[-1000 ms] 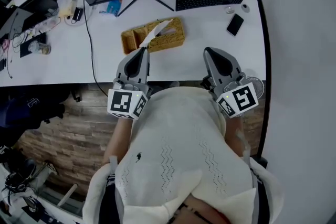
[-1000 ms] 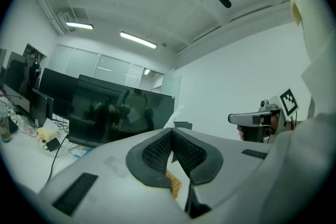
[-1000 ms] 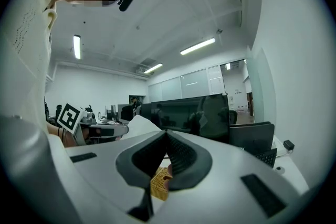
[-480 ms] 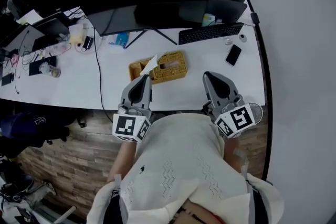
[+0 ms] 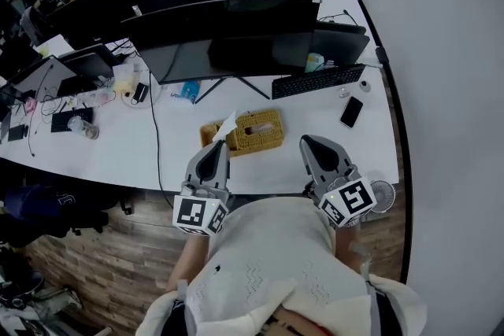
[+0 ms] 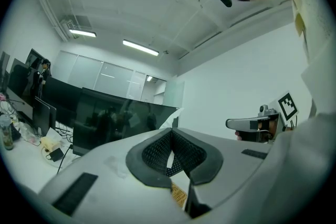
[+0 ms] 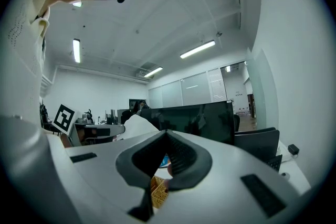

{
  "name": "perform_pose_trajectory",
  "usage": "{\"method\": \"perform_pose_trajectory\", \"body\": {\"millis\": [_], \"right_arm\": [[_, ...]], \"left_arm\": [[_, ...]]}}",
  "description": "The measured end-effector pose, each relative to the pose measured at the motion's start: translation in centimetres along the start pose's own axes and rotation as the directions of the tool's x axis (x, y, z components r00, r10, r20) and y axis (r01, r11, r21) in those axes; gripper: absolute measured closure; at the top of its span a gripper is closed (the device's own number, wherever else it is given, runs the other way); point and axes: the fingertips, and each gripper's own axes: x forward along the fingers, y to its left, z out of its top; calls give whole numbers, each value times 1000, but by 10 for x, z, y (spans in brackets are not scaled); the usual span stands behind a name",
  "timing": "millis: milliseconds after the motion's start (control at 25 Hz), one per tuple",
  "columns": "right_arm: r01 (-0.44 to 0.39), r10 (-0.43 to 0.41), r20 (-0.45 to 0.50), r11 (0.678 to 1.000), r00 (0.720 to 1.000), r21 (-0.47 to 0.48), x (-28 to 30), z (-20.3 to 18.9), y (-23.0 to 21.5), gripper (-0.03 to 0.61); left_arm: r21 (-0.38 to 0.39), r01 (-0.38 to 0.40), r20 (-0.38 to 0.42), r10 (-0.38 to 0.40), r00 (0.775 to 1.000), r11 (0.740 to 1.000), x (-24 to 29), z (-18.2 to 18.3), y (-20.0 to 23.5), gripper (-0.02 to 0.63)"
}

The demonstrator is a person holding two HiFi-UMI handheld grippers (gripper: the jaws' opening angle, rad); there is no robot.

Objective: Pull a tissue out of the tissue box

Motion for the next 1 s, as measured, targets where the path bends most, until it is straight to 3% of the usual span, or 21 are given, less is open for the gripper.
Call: {"method": "perform_pose_trajectory", "body": {"millis": [1000], "right_arm": [[-6,7,-39,1000,999,9,-6,-17,-8,578]], "left_arm": [[3,42,-39,-42,998,999,18,-20,-15,601]]}}
